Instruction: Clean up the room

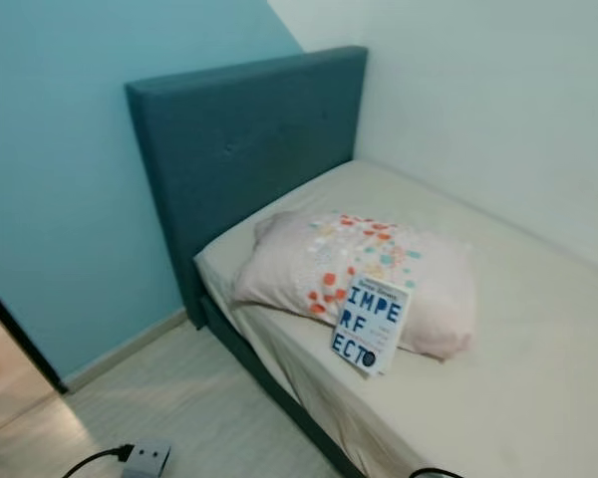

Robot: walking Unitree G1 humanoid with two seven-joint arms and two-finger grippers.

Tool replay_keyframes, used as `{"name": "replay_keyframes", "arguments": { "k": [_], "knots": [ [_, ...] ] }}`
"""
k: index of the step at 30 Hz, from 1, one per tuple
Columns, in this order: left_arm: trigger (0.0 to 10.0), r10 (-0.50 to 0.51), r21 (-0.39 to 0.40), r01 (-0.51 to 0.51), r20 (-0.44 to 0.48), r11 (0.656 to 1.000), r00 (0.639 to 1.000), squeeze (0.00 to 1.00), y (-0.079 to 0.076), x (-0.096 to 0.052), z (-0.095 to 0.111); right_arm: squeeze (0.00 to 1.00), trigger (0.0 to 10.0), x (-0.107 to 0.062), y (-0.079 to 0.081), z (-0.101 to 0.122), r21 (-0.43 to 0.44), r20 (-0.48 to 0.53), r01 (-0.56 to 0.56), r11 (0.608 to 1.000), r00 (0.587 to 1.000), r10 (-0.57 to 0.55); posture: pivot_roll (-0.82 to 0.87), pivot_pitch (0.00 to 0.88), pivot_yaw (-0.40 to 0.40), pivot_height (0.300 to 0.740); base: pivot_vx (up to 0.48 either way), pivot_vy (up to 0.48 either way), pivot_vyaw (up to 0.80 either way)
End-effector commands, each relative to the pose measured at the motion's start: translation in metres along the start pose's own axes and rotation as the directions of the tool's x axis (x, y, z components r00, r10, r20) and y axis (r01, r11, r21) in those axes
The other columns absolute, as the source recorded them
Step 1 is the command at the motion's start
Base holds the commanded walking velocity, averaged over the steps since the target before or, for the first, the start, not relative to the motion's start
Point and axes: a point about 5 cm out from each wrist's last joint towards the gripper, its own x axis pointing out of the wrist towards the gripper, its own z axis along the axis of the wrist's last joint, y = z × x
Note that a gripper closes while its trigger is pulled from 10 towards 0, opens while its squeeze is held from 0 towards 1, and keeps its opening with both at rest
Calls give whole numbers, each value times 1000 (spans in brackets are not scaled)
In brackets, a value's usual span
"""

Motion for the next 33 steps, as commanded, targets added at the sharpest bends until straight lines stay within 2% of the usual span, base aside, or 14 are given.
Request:
{"name": "replay_keyframes", "arguments": {
  "k": [1,13,19,22,24,25,27,30,33],
  "knots": [
    [10000,4,16,-4,-23,1000,1000,0,3,-2,-9,0,10000,0,0,8,8,20,0,1000,1000,-1,16,0,-91,740,0,304,0],
    [10000,0,60,2,-38,998,999,0,13,-5,-18,0,10000,0,1,6,23,18,6,1000,1000,-6,9,0,-74,740,0,301,0],
    [10000,-18,82,21,-40,996,999,0,3,-4,-19,0,10000,0,2,3,33,13,8,999,1000,-8,8,0,-66,740,0,296,0],
    [10000,-34,97,37,-33,995,999,0,-11,-2,-14,0,10000,0,2,3,35,11,7,999,1000,-8,9,0,-63,740,0,292,0],
    [10000,-34,97,37,-33,995,999,0,-11,-2,-14,0,10000,0,2,3,35,11,7,999,1000,-8,9,0,-63,740,0,292,0],
    [10000,-45,107,47,-27,993,999,0,-18,-1,-11,0,10000,0,2,2,37,9,7,999,1000,-7,12,0,-59,740,0,274,0],
    [10000,-50,113,52,-24,992,998,0,-22,-1,-9,0,10000,0,3,2,39,8,7,999,1000,-7,12,0,-56,740,0,137,0],
    [10000,-48,112,51,-23,992,999,0,-21,0,-8,0,10000,0,3,1,41,8,7,999,1000,-7,12,0,-56,740,0,0,0],
    [10000,-45,126,47,-16,991,999,0,-9,0,-4,0,10000,0,3,1,40,1,17,999,1000,-17,16,0,-52,740,0,0,0]
  ]
}}
